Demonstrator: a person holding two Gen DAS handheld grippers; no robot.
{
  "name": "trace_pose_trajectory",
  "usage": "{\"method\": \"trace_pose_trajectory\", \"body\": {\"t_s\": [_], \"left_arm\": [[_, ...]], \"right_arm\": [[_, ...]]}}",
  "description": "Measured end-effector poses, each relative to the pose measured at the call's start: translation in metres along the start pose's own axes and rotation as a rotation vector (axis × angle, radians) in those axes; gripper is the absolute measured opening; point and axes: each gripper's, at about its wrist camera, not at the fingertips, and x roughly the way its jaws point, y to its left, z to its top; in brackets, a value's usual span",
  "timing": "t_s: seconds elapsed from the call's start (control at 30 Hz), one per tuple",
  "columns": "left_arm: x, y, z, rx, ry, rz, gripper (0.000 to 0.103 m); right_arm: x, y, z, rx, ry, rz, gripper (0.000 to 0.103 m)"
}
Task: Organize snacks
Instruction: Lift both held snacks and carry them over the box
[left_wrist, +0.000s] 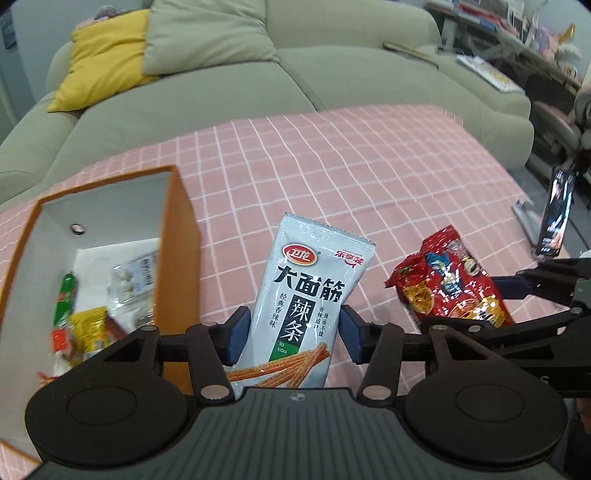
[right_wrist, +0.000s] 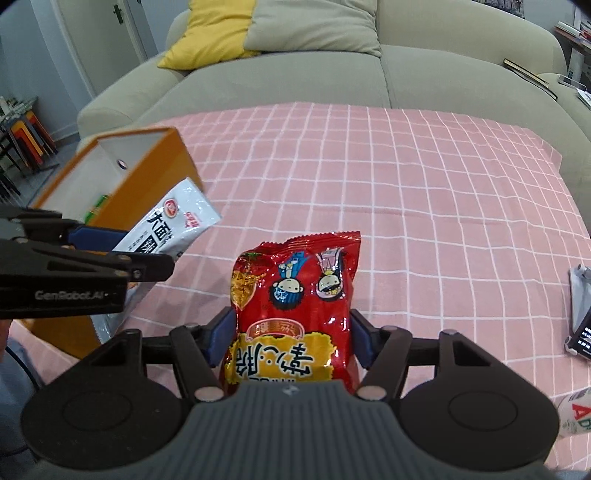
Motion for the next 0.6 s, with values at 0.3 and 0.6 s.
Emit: {"method": "trace_pose_trajectory", "body": {"t_s": [0.3, 0.6], "left_arm": [[-0.048, 0.039, -0.012, -0.071, -0.068, 0.02, 0.059], [-0.076, 0.095, -0.004, -0.102, -0.129, 0.1, 0.059]], "right_arm": [[-0.023, 0.055, 0.015, -0.068, -0.041, 0.097, 0.062], [-0.029, 0.125, 0.042, -0.205, -0.086, 0.168, 0.062]]}}
